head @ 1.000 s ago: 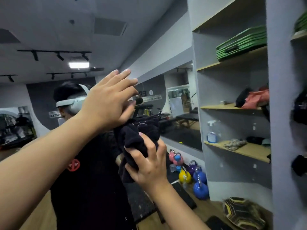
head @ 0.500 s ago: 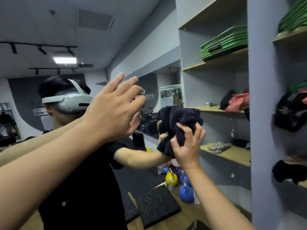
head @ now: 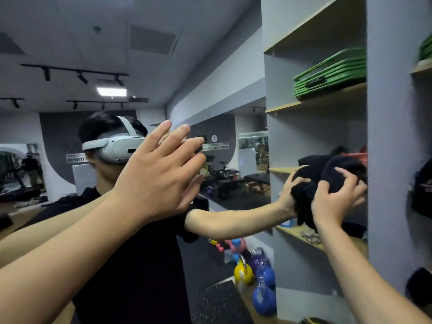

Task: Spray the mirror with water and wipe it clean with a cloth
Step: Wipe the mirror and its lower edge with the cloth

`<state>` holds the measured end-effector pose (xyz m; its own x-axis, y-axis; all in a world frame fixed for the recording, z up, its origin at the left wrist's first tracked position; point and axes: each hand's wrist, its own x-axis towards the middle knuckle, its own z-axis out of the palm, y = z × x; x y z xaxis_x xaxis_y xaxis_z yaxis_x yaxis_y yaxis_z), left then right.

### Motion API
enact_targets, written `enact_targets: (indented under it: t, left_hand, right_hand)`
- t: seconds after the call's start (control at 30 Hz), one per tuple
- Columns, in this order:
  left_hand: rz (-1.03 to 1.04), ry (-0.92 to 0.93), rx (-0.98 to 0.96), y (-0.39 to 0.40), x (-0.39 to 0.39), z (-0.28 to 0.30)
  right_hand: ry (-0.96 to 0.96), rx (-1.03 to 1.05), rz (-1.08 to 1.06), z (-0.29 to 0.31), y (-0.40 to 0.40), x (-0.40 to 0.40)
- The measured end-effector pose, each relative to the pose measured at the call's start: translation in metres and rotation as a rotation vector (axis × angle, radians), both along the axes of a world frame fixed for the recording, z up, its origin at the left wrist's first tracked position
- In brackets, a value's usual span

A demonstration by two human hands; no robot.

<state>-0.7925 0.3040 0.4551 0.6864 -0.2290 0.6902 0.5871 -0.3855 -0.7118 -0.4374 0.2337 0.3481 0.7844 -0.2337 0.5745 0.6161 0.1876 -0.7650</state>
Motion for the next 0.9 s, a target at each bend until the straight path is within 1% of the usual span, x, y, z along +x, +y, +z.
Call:
enact_targets:
  t: [0.07, 0.2, 0.27, 0.37, 0.47, 0.6, 0.67, 0.73, 0.83, 0.9]
  left_hand:
    - [-0.003, 0.001, -0.005, -0.001, 0.0, 0.0]
    - [-0.061, 0.021, -0.071, -0.003, -0.002, 0.003]
    - [-0.152, -0.004, -0.096, -0.003, -0.004, 0.001]
    - [-0.312, -0.06, -0.137, -0.006, -0.008, 0.003]
    - [-0.342, -0.025, -0.184, -0.008, -0.01, 0.003]
    - [-0.18, 0.065, -0.153, -0.004, -0.009, 0.003]
    - [-0.111, 0.049, -0.138, -0.006, -0.005, 0.003]
    - [-0.073, 0.0, -0.12, -0.014, 0.006, 0.005]
    - [-0.037, -0.063, -0.059, -0.027, 0.038, 0.013]
    - [-0.071, -0.036, -0.048, -0.031, 0.064, 0.017]
  right_hand:
    - [-0.1, 0.017, 0.008, 0.005, 0.005, -0.033]
    - [-0.338, -0.034, 0.021, 0.014, 0.014, -0.122]
    - [-0.511, -0.047, 0.088, 0.012, 0.017, -0.174]
    - [-0.799, -0.128, 0.084, -0.002, 0.024, -0.229]
    - [-0.996, -0.165, 0.046, -0.012, 0.026, -0.235]
    - [-1.191, -0.149, 0.016, -0.004, 0.026, -0.19]
    - [-1.197, -0.142, 0.002, 0.003, 0.026, -0.163]
    - [-1.138, -0.142, 0.005, 0.011, 0.024, -0.133]
    - [-0.979, -0.114, 0.014, 0.025, 0.019, -0.073]
    - [-0.849, -0.102, 0.021, 0.035, 0.014, -0.032]
